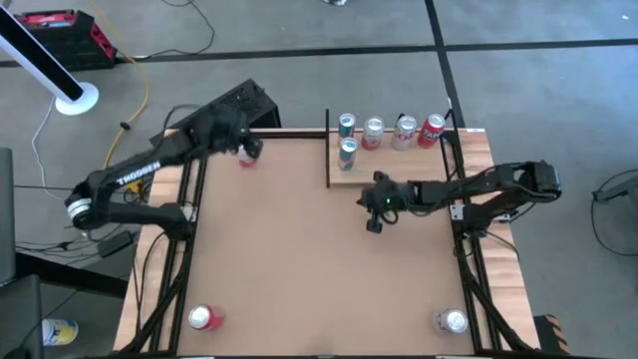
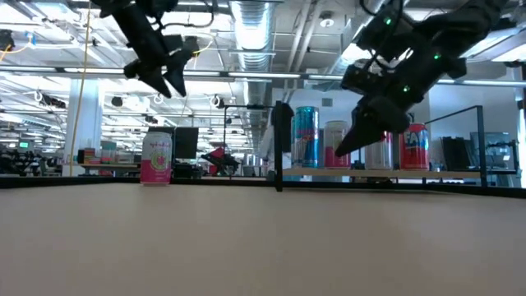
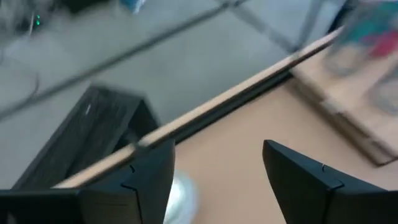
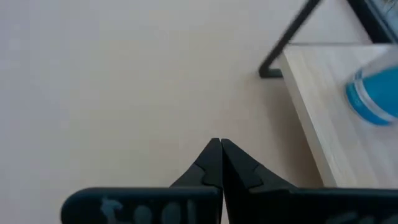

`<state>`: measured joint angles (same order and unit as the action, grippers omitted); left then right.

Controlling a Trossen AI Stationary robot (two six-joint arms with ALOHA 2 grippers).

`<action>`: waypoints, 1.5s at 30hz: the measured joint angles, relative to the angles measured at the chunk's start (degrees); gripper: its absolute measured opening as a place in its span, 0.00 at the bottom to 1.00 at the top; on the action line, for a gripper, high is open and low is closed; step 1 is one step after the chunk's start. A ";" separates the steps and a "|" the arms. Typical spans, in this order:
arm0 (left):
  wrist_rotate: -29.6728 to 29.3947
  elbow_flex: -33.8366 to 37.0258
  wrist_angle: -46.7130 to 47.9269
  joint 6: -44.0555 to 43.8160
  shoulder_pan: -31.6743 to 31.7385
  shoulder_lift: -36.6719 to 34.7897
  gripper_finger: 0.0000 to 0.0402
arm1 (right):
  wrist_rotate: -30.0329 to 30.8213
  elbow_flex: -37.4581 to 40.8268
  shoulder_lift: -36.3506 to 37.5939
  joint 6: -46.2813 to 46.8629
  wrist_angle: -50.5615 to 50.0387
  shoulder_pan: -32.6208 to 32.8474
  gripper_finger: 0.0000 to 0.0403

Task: Place canned beverage on shelf
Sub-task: Put the pink-white soda can on the shelf aligned with the pink-white soda can

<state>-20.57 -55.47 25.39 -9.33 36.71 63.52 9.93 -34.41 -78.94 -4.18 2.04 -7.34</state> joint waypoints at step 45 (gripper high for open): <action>13.87 -9.87 19.67 5.08 17.16 26.61 0.85 | 5.40 -0.02 0.20 -1.23 -0.15 7.78 0.05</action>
<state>-6.70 -65.34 45.06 -4.25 53.87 90.13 15.33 -34.44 -78.74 -5.41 1.89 0.44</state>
